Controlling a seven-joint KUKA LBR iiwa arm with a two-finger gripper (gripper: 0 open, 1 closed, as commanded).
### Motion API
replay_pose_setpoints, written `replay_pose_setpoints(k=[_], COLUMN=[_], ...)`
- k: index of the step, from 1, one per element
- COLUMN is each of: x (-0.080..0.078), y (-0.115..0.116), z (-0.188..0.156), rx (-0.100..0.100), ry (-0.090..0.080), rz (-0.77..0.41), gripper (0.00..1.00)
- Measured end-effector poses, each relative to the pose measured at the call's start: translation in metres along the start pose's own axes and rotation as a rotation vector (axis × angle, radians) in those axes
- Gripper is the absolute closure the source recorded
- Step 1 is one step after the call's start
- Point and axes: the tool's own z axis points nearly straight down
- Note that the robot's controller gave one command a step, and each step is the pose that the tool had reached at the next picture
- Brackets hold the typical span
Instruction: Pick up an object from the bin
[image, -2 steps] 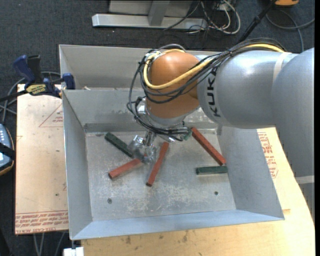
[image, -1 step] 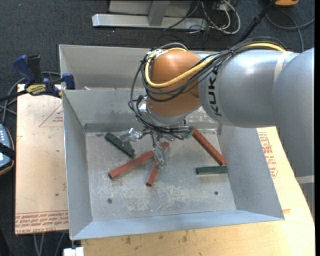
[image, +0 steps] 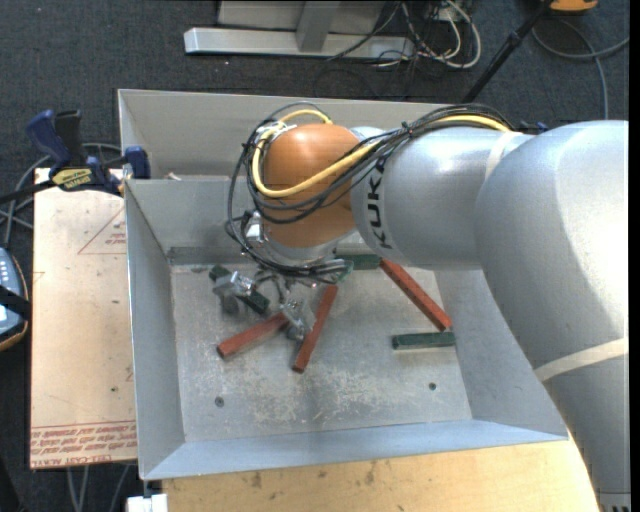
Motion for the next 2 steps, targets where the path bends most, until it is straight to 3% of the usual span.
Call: replay_pose_setpoints(k=[1, 2], x=[0.0, 0.021], y=[-0.002, 0.056], z=[-0.004, -0.227], rx=[0.002, 0.009], ry=[-0.002, -0.006], rz=[0.002, -0.275], gripper=[1.0, 1.0])
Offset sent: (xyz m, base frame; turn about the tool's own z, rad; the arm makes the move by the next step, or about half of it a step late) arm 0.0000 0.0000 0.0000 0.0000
